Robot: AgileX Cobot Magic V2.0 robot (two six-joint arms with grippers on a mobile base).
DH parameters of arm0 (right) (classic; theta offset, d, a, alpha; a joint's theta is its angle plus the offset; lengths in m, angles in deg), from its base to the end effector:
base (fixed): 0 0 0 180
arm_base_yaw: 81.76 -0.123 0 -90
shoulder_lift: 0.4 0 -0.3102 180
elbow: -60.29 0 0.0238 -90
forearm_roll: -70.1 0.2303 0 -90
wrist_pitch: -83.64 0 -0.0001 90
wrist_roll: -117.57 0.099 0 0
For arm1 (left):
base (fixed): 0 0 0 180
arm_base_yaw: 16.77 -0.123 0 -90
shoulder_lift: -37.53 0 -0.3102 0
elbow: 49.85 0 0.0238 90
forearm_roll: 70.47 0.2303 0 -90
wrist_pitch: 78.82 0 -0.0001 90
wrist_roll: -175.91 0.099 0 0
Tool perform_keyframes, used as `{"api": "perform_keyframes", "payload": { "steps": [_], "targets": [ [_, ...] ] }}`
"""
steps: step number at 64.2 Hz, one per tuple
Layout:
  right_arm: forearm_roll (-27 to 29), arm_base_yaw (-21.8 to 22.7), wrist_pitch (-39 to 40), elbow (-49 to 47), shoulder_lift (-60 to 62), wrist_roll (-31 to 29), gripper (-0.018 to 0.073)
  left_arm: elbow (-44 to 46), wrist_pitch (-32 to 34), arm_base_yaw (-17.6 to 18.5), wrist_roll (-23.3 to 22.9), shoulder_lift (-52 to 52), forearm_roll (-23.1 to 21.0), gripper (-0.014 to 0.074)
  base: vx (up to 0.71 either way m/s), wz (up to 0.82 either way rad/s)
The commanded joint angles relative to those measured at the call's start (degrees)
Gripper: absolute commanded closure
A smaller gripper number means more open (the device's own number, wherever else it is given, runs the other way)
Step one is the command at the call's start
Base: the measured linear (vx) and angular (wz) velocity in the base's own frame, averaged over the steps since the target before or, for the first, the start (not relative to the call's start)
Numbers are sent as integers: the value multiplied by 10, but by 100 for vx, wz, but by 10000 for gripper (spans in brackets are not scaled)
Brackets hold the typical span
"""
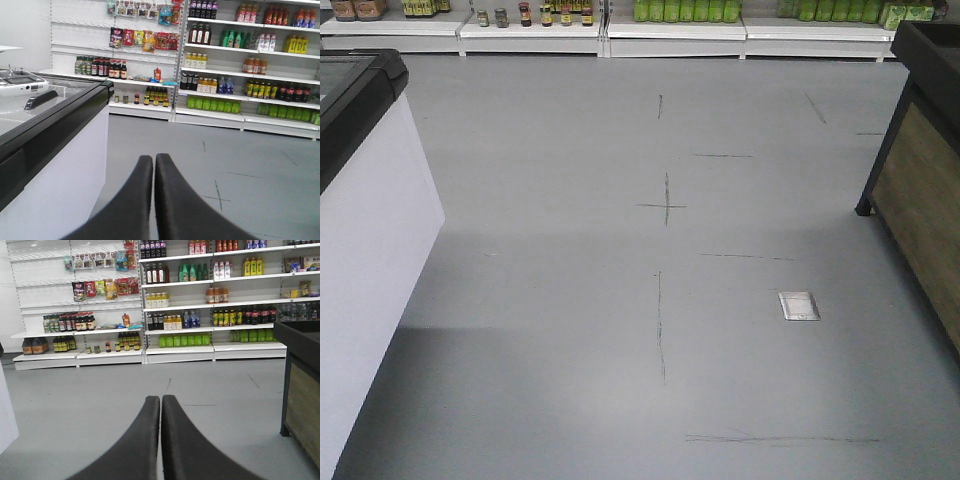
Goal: Pick three apples into basket with both arms
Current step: 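Drive the base forward across the floor toward the produce tables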
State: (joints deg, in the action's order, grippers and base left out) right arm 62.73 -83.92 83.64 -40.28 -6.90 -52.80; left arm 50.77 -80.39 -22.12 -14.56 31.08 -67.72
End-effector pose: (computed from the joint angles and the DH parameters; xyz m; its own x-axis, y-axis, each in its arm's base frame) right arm 0.0186 0.0007 0.2051 0.0694 0.0421 -0.9967 -0.0405 0.9984 0.0393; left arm 0.0185 0.0019 0.2027 0.0575 -0.1296 -0.9899 -0.0876 0.9871 -0.1343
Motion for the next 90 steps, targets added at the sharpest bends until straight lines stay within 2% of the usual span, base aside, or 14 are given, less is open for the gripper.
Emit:
{"api": "perform_keyframes", "payload": {
  "steps": [1, 90],
  "targets": [
    [-5, 3, 44, 8, 8, -5, 564, -2, 40, -1, -3, 9, -5, 603, 8, 3],
    [-5, 3, 44, 8, 8, -5, 564, -2, 40, 0, -3, 9, -5, 603, 13, 0]
  ]
}}
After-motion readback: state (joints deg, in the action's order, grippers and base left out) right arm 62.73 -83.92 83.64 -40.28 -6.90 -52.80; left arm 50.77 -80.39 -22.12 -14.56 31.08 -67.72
